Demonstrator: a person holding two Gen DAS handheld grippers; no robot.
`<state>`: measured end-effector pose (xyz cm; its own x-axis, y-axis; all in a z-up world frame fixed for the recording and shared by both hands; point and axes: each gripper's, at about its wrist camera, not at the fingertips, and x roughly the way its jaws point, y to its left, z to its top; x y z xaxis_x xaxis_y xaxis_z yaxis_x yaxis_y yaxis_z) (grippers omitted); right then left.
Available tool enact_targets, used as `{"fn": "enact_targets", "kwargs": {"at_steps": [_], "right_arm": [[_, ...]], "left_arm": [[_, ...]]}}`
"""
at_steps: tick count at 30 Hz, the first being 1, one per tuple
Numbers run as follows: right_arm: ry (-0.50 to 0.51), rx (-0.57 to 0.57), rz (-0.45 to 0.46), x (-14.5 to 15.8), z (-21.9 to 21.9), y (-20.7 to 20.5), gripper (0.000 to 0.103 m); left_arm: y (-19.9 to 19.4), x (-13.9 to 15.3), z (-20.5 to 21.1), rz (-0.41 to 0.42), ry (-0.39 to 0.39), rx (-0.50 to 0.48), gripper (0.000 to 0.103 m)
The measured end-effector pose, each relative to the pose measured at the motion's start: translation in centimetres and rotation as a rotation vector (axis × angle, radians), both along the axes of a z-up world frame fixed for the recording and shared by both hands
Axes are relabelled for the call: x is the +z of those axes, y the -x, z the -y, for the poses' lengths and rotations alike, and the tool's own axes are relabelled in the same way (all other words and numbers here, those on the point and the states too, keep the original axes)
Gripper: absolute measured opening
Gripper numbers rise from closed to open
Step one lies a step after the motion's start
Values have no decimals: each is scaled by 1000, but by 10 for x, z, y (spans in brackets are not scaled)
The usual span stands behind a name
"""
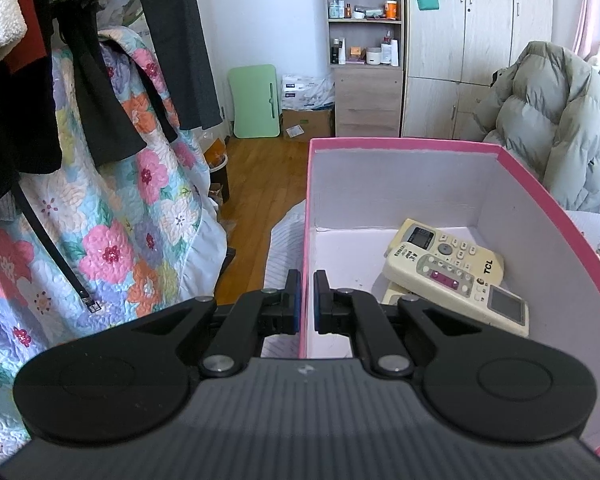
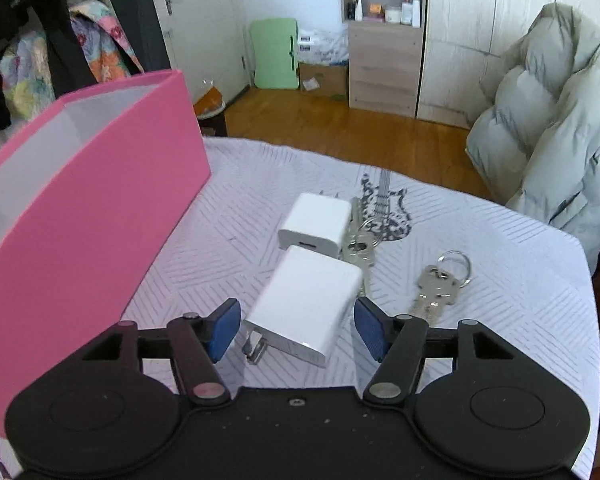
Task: Organize rigid objects
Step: 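Move right tool back toward the white charger on the table, then grasp the white charger with right tool and lift it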
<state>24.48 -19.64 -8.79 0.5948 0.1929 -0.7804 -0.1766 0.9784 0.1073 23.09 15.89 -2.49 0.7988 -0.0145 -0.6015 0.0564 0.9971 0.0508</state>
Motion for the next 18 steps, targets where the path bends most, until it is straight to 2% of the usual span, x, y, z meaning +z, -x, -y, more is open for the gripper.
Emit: {"fn": "enact_targets", "kwargs": {"at_steps": [7, 8, 9, 12, 18], "right_arm": [[-23, -54, -36, -8, 2, -14, 68], [-29, -61, -33, -7, 4, -15, 63], [-50, -67, -21, -6, 7, -15, 57], [-122, -68, -11, -1, 16, -10, 56], [-112, -32, 34, 21, 12, 12, 56]], "left_arm": [[2, 0, 11, 9, -68, -12, 5], [3, 0, 12, 11, -84, -13, 4], [3, 0, 13, 11, -94, -13, 4], [3, 1, 15, 12, -114, -16, 4], [3, 1, 16, 12, -122, -18, 4]]}}
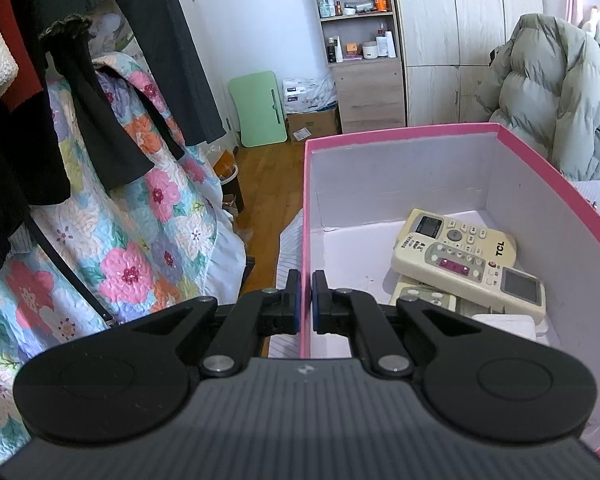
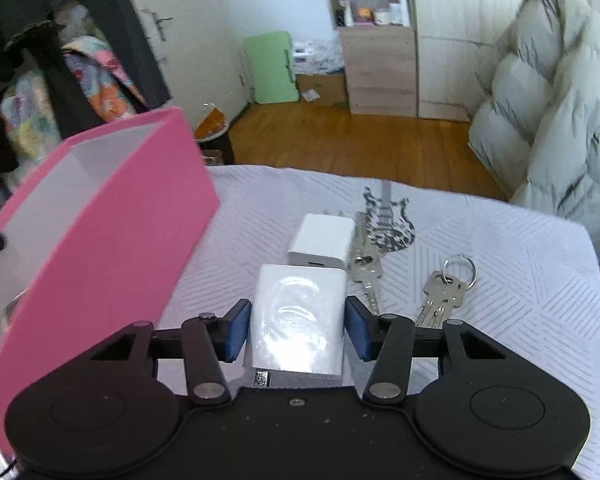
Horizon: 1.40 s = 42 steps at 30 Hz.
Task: Organize rigid objects
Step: 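Grasp the white charger with right tool and lift it, then carry the white charger into the pink box and open right tool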
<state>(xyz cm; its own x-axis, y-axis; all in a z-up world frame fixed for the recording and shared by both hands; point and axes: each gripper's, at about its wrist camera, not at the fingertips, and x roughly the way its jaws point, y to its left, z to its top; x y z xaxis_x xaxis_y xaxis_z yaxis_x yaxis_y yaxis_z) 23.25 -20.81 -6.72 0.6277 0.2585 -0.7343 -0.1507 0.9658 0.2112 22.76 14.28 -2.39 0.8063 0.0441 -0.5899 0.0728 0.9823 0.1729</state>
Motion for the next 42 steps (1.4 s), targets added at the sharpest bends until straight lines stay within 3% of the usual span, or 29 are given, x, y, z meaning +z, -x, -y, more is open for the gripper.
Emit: {"fn": "enact_targets", "kwargs": {"at_steps": [6, 10, 14, 16, 19, 23, 26, 33, 36, 42], "right_arm": [[-30, 95, 95, 49, -18, 30, 56], [-68, 213, 158, 83, -40, 48, 56], [-108, 368, 153, 101, -73, 47, 56], [-50, 449, 150, 103, -96, 43, 56], [114, 559, 144, 97, -132, 37, 56], [287, 658, 63, 81, -165, 23, 56], [351, 700, 12, 73, -179, 12, 56], [171, 696, -83, 62, -199, -18, 56], [91, 663, -164, 46, -207, -38, 57], [-166, 591, -311, 36, -189, -64, 58]], "left_arm": [[0, 0, 0, -1, 7, 0, 4], [-1, 0, 1, -2, -8, -1, 4], [-1, 1, 1, -1, 7, -1, 4], [-1, 1, 0, -1, 17, -1, 4], [-1, 1, -1, 0, 17, -1, 4], [-1, 0, -1, -1, 16, -2, 5], [-1, 1, -3, 0, 34, 0, 4], [-1, 1, -7, 3, 42, 3, 4], [-2, 1, -8, 1, 42, 4, 4], [-1, -1, -7, -3, 42, 3, 5]]}}
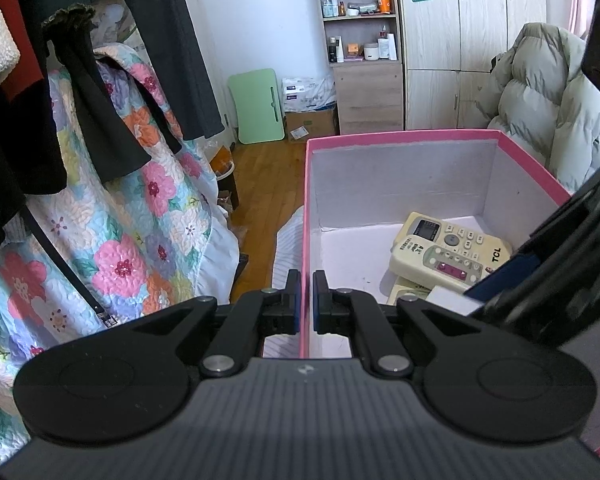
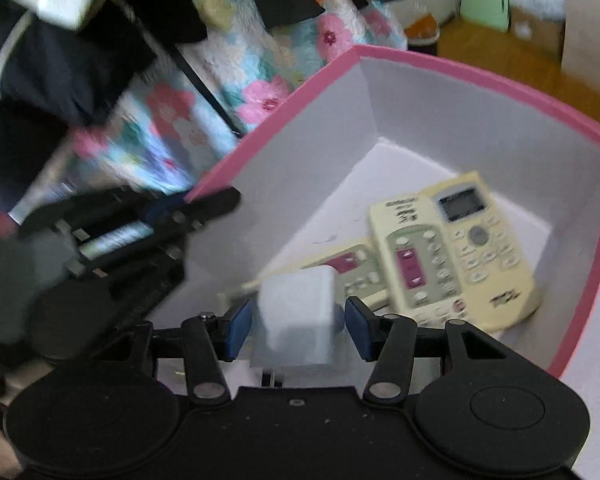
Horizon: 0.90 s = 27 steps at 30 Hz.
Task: Organize rigid objects
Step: 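Carry the white charger into the pink box and open right tool, then move right tool back toward the keys on the table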
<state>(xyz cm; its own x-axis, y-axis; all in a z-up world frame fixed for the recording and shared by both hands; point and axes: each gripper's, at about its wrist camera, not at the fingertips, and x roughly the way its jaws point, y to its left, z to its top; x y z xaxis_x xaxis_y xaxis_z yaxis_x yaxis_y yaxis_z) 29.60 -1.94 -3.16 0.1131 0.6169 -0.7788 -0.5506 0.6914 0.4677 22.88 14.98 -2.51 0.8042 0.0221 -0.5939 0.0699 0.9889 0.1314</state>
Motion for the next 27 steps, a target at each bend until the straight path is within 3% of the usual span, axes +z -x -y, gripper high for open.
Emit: {"fn": "enact_targets", "kwargs": {"at_steps": [2, 4, 10, 14, 19, 22, 27], "right_arm": [[-71, -18, -45, 5, 14, -1, 58], [-97, -32, -18, 14, 28, 5, 58], [-125, -114, 141, 54, 92, 34, 58], [-86, -188, 319, 63, 137, 53, 58], [-19, -290, 385, 45, 177, 61, 58], [81, -337, 440, 23, 192, 66, 58], [185, -437, 415, -21, 209, 50, 58]], "left_arm": [[0, 0, 0, 0, -1, 0, 5], [0, 0, -1, 0, 0, 0, 5], [0, 0, 0, 0, -1, -1, 5], [0, -1, -1, 1, 1, -1, 5], [1, -1, 1, 1, 1, 0, 5], [1, -1, 1, 1, -1, -1, 5], [1, -1, 0, 0, -1, -4, 5]]}}
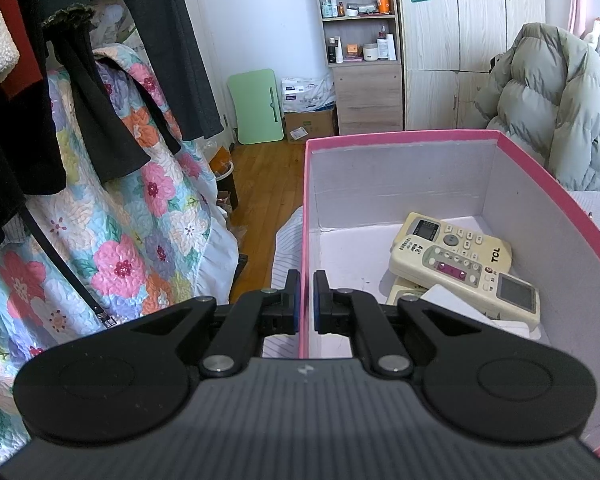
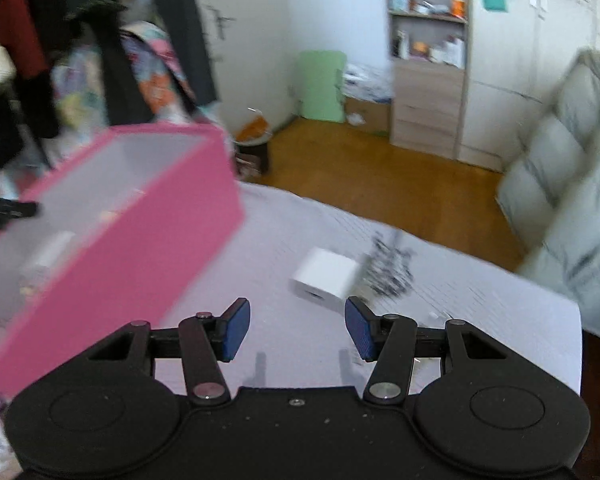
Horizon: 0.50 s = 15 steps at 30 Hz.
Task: Organize rigid objects
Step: 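Move right tool back toward the keys on the table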
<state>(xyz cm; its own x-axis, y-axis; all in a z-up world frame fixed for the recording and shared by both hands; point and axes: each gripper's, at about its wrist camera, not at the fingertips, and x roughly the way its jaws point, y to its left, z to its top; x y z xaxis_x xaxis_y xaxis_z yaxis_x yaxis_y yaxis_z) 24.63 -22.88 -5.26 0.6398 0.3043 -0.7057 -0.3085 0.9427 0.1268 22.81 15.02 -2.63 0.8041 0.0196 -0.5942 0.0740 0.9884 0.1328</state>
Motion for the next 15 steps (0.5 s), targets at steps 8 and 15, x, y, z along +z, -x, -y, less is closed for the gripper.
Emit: {"fn": "enact_targets", "kwargs": {"at_steps": [8, 15], "right_arm": [[34, -57, 34, -31, 23, -42, 56], [18, -15, 11, -54, 24, -55, 45]], "left_arm": [[0, 0, 0, 0, 1, 2, 5], [-1, -1, -1, -5, 6, 3, 5]]}}
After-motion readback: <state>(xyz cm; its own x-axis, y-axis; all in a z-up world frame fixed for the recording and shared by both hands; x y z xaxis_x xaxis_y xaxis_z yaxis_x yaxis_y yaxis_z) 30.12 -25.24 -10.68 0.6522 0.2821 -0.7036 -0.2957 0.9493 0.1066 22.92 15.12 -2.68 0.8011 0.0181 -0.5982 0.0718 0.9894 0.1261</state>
